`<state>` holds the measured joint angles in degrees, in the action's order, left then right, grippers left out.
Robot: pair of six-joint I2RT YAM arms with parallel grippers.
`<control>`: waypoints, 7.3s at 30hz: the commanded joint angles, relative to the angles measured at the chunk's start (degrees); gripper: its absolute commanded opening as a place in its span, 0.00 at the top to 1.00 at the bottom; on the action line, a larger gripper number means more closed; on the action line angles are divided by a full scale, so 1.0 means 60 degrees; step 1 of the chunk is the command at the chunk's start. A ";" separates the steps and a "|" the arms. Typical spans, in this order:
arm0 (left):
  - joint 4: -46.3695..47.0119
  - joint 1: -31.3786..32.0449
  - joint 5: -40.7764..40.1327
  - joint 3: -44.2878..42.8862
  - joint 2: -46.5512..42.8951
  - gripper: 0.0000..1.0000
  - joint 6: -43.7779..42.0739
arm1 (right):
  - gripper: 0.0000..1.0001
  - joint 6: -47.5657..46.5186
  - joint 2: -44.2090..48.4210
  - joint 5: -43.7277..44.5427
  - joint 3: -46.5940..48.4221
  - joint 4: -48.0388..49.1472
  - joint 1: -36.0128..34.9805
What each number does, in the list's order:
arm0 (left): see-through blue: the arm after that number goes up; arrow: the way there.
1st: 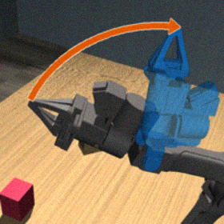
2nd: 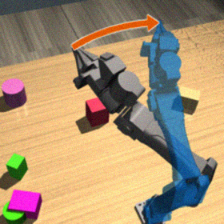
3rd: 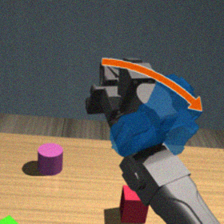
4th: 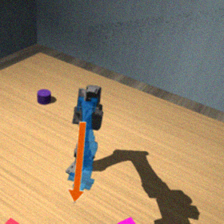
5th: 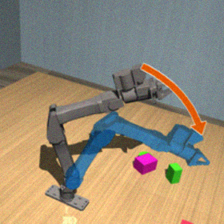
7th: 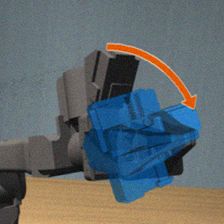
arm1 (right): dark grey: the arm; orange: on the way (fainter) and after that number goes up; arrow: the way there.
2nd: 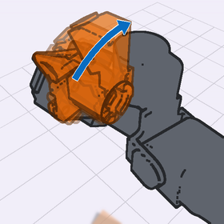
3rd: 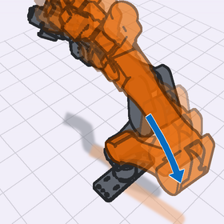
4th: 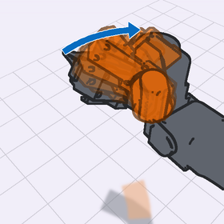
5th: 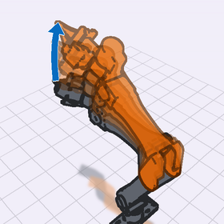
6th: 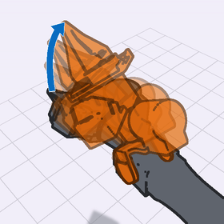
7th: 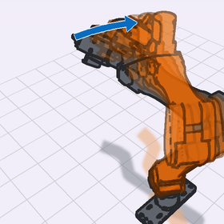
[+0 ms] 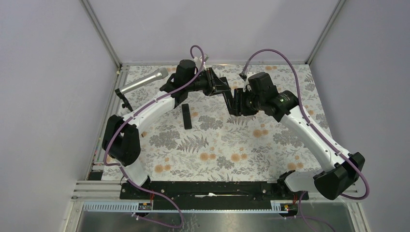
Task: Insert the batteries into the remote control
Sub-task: Load the battery cover into the remote control.
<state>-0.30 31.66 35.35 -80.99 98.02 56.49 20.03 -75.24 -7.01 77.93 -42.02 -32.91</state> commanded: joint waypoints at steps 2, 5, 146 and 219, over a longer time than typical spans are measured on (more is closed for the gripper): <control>0.0407 -0.0005 -0.0085 -0.0249 -0.0080 1.00 0.0178 | 0.74 -0.0096 -0.0156 0.0003 0.0356 -0.0089 -0.0024; 0.0366 -0.0003 0.0008 -0.0250 -0.0048 1.00 0.0196 | 0.74 -0.0205 -0.0264 -0.0133 0.0382 -0.0088 -0.0023; 0.1054 -0.0667 0.1277 0.1194 -0.0767 1.00 0.1968 | 0.01 0.0844 -0.1716 -0.1636 0.1451 0.0846 0.0120; 0.6095 0.0206 -0.2079 0.1388 -0.1061 1.00 0.9006 | 0.69 0.7428 0.1583 0.0548 -0.4155 0.7528 0.1190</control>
<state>22.65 32.86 26.46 -70.02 94.26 102.76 65.71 -66.74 -5.37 56.51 7.70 -25.34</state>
